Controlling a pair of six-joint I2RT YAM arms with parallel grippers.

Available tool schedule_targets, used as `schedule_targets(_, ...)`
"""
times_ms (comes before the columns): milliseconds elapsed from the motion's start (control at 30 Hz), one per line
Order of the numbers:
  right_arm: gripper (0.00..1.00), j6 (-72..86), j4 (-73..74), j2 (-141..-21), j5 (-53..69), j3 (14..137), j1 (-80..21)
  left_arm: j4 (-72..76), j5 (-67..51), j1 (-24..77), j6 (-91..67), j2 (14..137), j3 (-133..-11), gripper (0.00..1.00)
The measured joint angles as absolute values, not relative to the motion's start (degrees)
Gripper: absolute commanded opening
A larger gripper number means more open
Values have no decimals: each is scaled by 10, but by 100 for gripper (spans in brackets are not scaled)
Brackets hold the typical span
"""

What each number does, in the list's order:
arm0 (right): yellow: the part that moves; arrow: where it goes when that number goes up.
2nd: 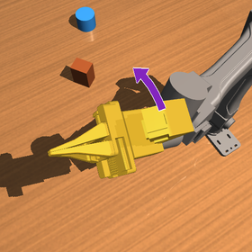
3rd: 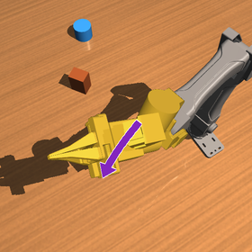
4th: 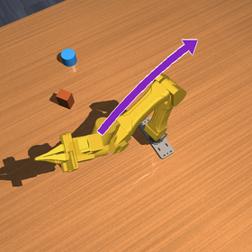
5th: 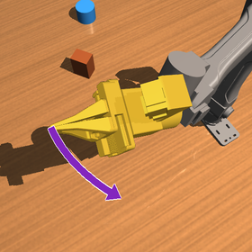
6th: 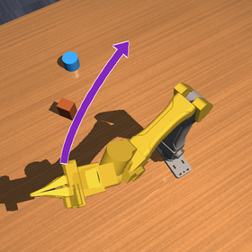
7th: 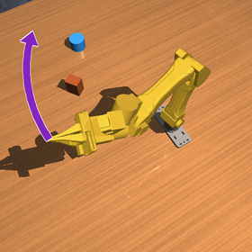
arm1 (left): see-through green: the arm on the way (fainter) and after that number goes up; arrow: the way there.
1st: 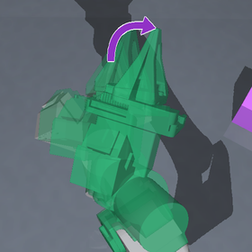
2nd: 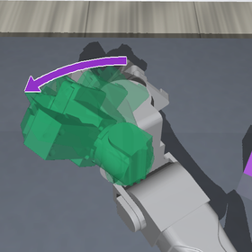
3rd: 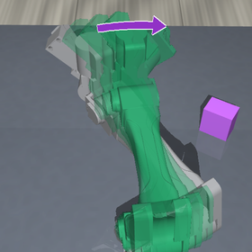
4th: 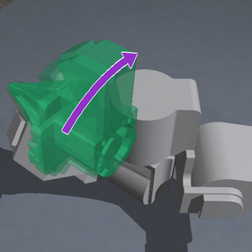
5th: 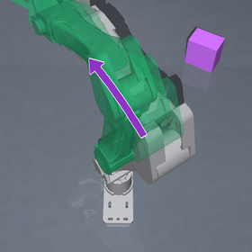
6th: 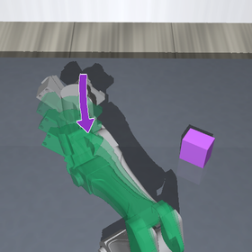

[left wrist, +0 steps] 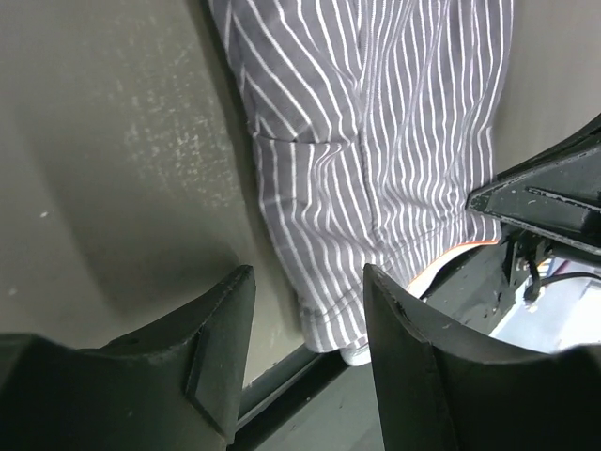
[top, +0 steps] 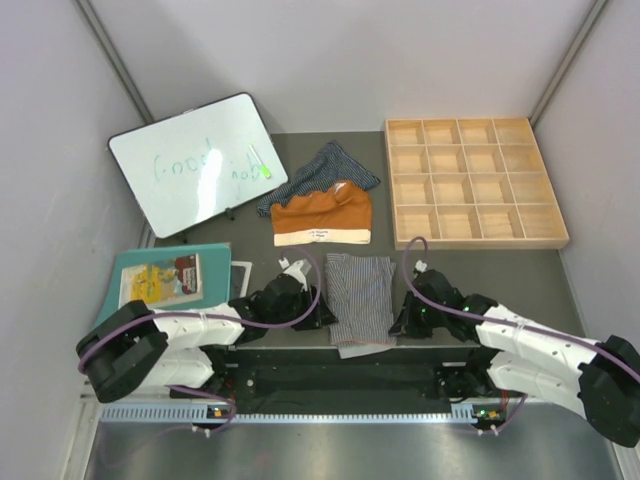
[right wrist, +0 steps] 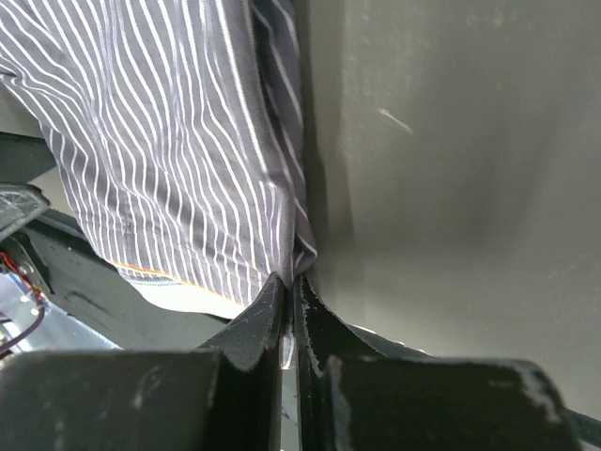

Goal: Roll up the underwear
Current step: Fold the underwear at the center of the board.

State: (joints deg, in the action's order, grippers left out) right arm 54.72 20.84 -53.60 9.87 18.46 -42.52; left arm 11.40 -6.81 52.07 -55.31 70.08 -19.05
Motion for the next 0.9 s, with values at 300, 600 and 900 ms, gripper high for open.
schedule_targets(300, 0, 540, 237, -578, 62, 252, -466, 169, -83, 526, -576, 733, -173, 20)
schedule_targets(600, 0, 527, 262, -680, 19, 381, -525, 170, -81, 526, -576, 738, -171, 16)
schedule_targets(900, 0, 520, 262, -836, -1, 501, -608, 169, -78, 526, -573, 738, -171, 15)
